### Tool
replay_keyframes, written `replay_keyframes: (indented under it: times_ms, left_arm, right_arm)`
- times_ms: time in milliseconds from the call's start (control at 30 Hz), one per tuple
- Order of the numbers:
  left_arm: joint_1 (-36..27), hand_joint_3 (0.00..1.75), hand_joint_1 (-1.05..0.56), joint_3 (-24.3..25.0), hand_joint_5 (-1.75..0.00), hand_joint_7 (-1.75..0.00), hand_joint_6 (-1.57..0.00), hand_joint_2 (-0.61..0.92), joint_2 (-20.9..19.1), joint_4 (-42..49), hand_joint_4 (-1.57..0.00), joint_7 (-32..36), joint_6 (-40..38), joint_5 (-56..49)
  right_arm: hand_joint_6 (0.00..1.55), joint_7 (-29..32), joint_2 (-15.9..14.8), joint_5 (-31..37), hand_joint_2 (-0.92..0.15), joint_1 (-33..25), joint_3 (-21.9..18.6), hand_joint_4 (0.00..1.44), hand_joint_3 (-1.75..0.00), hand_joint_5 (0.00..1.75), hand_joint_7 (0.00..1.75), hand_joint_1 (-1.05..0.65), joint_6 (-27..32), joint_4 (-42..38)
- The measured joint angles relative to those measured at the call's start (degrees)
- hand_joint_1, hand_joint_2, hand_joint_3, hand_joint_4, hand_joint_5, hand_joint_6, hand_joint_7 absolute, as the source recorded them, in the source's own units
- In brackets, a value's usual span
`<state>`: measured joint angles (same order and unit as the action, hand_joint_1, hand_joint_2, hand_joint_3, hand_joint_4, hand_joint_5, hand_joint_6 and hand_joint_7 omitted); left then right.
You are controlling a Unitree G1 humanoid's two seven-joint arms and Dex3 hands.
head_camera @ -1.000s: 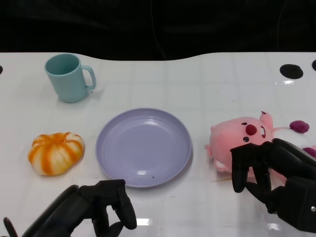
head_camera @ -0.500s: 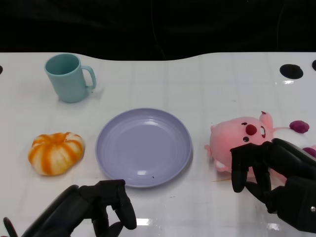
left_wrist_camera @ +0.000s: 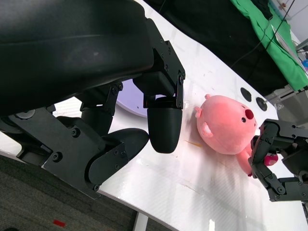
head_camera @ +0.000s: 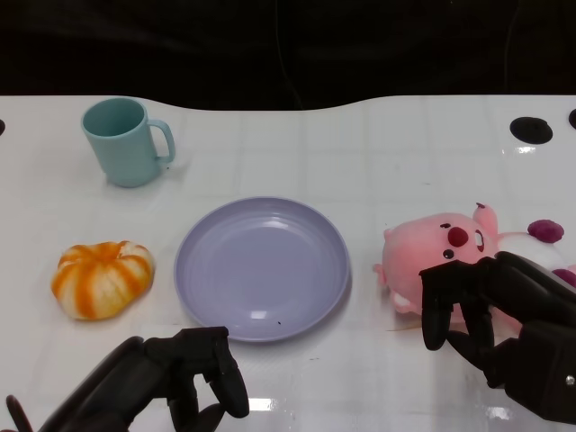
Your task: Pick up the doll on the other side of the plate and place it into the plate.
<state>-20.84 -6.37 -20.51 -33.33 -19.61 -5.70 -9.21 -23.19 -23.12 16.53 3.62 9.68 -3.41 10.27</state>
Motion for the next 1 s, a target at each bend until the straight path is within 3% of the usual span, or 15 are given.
replay_keyframes:
  times_ms: [133,300,400,600,700,833,1000]
  left_arm:
    - [0.0,1.2,-0.15,0.01,-1.74,-1.43,-0.66,0.52,-0.01,0.0,-0.69,0.0,0.0,0.01]
    - [0.0,1.2,-0.14,0.02,-1.73,-1.43,-0.66,0.52,-0.01,0.0,-0.69,0.0,0.0,0.03]
    - [0.01,1.2,-0.15,0.03,-1.73,-1.43,-0.66,0.52,-0.02,0.0,-0.69,0.0,0.0,0.06]
    - [0.01,1.19,-0.16,0.07,-1.73,-1.42,-0.66,0.53,-0.08,0.02,-0.69,0.0,0.0,0.05]
    - [0.0,1.18,-0.16,0.09,-1.73,-1.42,-0.66,0.53,-0.11,0.05,-0.68,0.0,0.0,0.04]
    - [0.01,1.18,-0.16,0.09,-1.73,-1.42,-0.66,0.53,-0.12,0.24,-0.69,0.0,0.18,0.05]
    - [0.0,1.19,-0.17,0.11,-1.73,-1.41,-0.66,0.53,-0.13,0.35,-0.68,0.0,0.24,0.01]
  right_arm:
    - [0.8,0.48,0.33,-0.24,-0.41,0.01,-0.03,0.81,-1.19,1.64,1.17,-0.02,-0.14,-0.19]
    - [0.85,1.7,1.72,-1.96,-0.52,0.0,-0.27,0.76,-0.81,1.12,0.63,-0.04,-0.6,-0.17]
    - [0.83,2.29,2.42,-3.44,-0.57,0.0,-0.62,0.69,-0.67,0.98,0.44,-0.08,-3.13,-0.48]
    - [0.66,2.91,3.28,-5.22,-0.64,-0.01,-1.42,0.46,-0.56,0.77,0.23,-0.17,-6.37,-1.33]
    - [0.57,3.83,3.31,-5.13,-0.73,0.0,-1.87,0.33,-0.39,0.63,0.11,-0.21,-8.94,-1.85]
    - [0.45,6.22,3.06,-2.65,-0.87,0.6,-2.17,0.09,-0.15,0.62,0.03,-0.36,-14.23,-4.05]
    - [0.29,7.27,1.73,1.69,-0.92,1.3,-2.44,0.0,-0.06,0.43,0.01,-0.49,-14.43,-4.19]
